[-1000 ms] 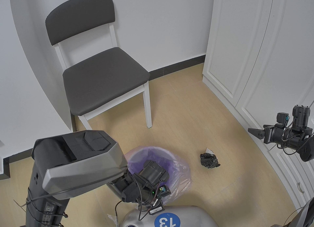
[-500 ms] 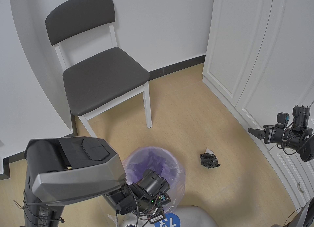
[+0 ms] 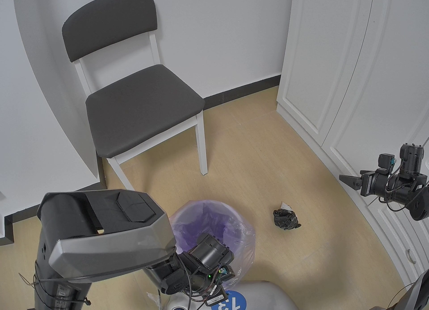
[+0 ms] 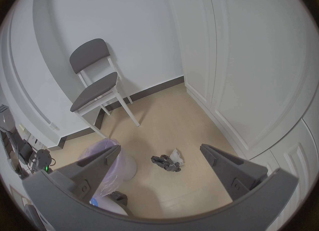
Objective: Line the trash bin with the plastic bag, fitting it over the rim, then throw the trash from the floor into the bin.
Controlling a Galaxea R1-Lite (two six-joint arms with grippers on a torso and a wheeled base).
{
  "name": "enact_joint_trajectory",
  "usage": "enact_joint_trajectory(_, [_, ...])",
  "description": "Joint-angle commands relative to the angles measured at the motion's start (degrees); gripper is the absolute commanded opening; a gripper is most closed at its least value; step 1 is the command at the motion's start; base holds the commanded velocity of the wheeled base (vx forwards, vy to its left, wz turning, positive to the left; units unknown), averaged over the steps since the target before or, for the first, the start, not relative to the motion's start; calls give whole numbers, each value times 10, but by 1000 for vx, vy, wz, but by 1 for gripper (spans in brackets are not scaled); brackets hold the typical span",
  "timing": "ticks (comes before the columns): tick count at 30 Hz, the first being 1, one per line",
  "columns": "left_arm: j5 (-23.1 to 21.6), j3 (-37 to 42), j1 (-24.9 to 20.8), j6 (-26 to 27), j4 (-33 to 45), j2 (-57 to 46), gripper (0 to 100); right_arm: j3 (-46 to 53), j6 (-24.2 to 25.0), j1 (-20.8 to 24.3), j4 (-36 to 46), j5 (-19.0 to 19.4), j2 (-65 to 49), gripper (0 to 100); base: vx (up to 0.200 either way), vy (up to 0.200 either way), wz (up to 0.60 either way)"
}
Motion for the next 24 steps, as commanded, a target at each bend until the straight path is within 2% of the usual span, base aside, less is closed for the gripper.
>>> enact_joint_trajectory(1, [11, 29, 16, -9, -19, -24, 100, 0, 0, -2, 0, 0, 0, 100, 0, 0, 0])
enact_joint_trajectory(7, [48, 95, 54, -37, -80, -62, 100, 0, 0, -2, 0, 0, -2, 100, 0, 0, 0])
enact_joint_trajectory(16, [46, 131, 83, -49, -90, -119, 100, -2, 0, -3, 0, 1, 3, 100, 0, 0, 0])
enact_joint_trajectory(20, [43, 147, 113, -47, -144, -135, 100, 0, -9, -1, 0, 0, 7, 100, 0, 0, 0])
enact_joint_trajectory(24, [61, 136, 147, -42, -218, -103, 100, 6, -29, 3, 0, 0, 11, 100, 0, 0, 0])
